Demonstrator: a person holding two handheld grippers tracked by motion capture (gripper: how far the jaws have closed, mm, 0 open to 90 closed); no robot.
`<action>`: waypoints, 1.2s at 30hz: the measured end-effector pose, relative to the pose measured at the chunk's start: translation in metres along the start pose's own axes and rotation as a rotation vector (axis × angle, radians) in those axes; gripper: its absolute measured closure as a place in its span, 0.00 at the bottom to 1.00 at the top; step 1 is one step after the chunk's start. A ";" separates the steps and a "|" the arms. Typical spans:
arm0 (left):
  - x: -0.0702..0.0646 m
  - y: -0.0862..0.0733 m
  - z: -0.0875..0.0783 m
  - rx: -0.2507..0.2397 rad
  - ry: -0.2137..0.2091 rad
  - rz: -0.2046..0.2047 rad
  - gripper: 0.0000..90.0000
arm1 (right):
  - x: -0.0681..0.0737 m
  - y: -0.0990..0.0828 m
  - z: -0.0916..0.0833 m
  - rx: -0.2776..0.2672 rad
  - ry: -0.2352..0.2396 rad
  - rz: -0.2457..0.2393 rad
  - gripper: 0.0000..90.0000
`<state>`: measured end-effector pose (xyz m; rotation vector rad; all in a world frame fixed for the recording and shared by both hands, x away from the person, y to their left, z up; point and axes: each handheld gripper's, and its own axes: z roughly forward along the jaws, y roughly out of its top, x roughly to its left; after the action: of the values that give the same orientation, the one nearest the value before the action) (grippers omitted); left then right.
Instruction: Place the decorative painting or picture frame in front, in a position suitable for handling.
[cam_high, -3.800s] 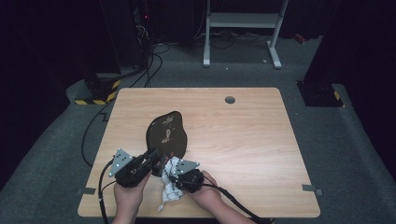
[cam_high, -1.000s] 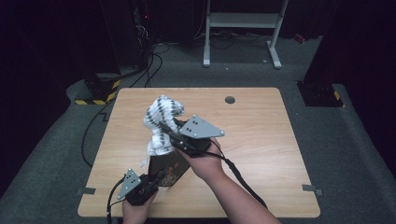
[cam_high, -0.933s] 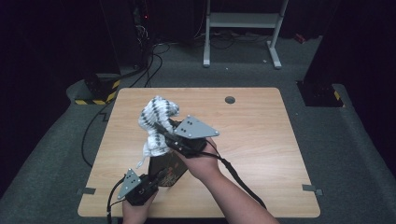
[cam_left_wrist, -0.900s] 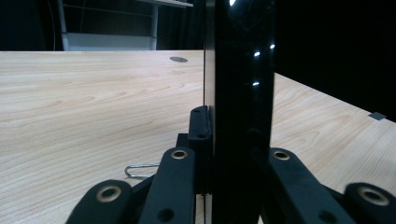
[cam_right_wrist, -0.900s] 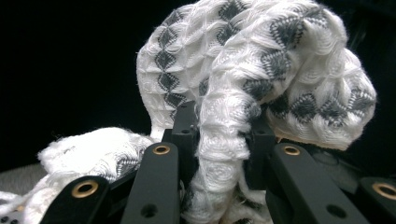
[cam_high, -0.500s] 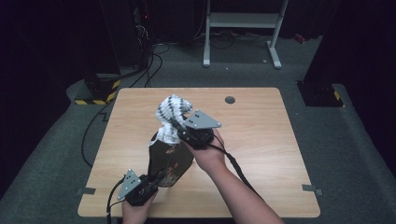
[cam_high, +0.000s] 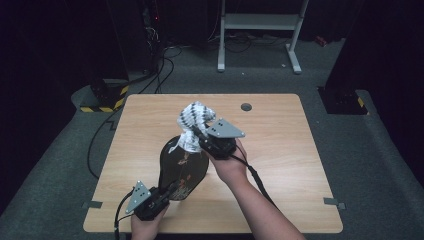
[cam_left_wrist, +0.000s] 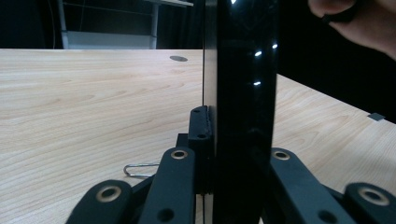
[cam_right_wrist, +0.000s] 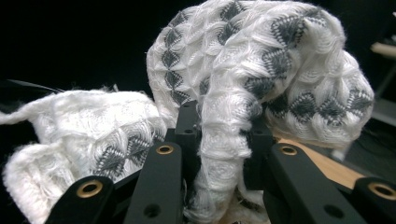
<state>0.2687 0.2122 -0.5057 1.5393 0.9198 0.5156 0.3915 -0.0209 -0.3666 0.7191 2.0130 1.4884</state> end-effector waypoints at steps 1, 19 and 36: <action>0.000 0.000 0.000 0.001 0.001 0.001 0.89 | 0.009 0.005 -0.002 -0.019 0.016 -0.014 0.82; 0.001 0.000 0.000 0.003 0.004 0.015 0.89 | 0.056 0.027 -0.010 -0.099 0.142 -0.115 0.81; 0.000 0.000 0.000 0.004 -0.001 0.008 0.89 | -0.030 -0.028 0.011 0.113 -0.068 0.052 0.82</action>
<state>0.2685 0.2127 -0.5059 1.5472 0.9144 0.5192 0.4173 -0.0414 -0.3936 0.8621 2.0542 1.3686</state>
